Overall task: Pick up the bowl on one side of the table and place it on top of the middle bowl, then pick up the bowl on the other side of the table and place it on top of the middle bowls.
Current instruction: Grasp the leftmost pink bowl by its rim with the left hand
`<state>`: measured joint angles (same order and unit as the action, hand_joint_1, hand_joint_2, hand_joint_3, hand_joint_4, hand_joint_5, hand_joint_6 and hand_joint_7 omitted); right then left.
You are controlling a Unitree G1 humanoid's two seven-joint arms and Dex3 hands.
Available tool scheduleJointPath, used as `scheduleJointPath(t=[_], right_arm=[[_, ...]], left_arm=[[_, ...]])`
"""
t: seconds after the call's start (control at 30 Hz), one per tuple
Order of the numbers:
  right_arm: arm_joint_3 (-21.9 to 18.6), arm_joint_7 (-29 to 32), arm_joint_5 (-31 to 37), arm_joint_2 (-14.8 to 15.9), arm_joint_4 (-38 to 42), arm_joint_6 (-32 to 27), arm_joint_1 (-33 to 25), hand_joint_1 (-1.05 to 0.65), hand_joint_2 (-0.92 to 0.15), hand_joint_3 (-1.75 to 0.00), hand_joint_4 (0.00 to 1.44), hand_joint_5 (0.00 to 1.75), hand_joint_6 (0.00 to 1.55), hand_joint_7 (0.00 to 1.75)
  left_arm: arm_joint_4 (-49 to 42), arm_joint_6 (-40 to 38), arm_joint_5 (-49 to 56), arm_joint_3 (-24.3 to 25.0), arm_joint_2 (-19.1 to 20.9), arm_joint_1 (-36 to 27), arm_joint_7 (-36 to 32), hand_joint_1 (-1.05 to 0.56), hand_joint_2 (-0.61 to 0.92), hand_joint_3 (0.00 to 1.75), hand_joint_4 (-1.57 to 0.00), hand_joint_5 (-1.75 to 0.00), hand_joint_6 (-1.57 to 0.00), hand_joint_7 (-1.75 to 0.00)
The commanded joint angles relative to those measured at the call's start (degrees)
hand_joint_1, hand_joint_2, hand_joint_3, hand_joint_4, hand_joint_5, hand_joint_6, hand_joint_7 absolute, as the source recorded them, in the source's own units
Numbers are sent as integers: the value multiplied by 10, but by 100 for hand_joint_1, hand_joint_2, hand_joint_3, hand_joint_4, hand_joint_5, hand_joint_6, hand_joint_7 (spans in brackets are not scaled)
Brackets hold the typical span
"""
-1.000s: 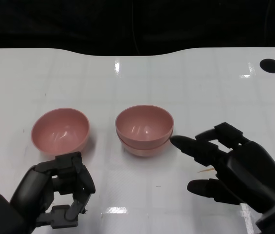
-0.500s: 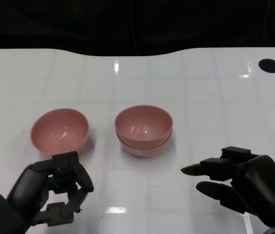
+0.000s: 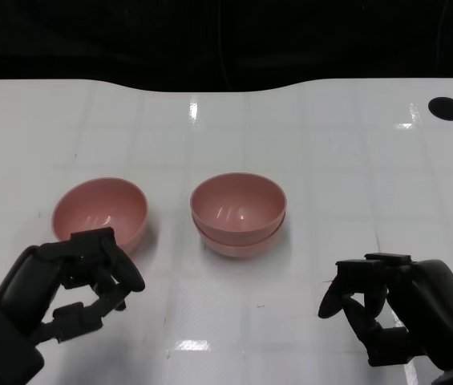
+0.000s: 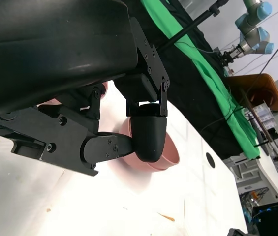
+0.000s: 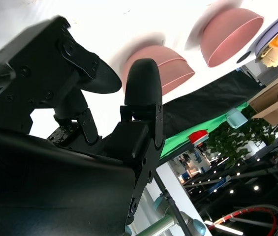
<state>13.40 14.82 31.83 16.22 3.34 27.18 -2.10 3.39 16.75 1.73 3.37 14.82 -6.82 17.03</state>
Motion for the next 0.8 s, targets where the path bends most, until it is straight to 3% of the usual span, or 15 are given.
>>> scheduleJointPath(t=[0.03, 0.23, 0.4, 0.73, 0.8], right_arm=[[-12, -11, -11, 3, 8, -3, 7, -8, -12, -166, 96, 175, 84, 155], [-16, -20, -14, 1, 14, -7, 11, -6, -10, -166, 97, 175, 83, 162], [-22, -30, -15, 2, 17, -12, 10, -6, -12, -165, 96, 175, 81, 165], [-26, -24, -9, 0, 27, -8, 11, -6, -12, -163, 95, 175, 80, 164], [-27, -23, -7, -1, 26, -11, 11, -6, -12, -163, 95, 175, 80, 164]], left_arm=[[10, -13, 1, 12, 32, 15, 9, -34, 92, 14, -56, -120, -54, -89], [-24, 20, 26, 7, 65, 53, 3, -31, 92, 13, -56, -97, -68, -46], [-27, 14, 104, -6, 88, 83, -19, -43, 92, 10, -53, -84, -68, -23], [-36, 11, 275, -38, 140, 139, -68, -54, 92, 7, -51, -57, -64, -3], [-40, 2, 315, -55, 157, 158, -66, -51, 91, 2, -55, -37, -64, -1]])
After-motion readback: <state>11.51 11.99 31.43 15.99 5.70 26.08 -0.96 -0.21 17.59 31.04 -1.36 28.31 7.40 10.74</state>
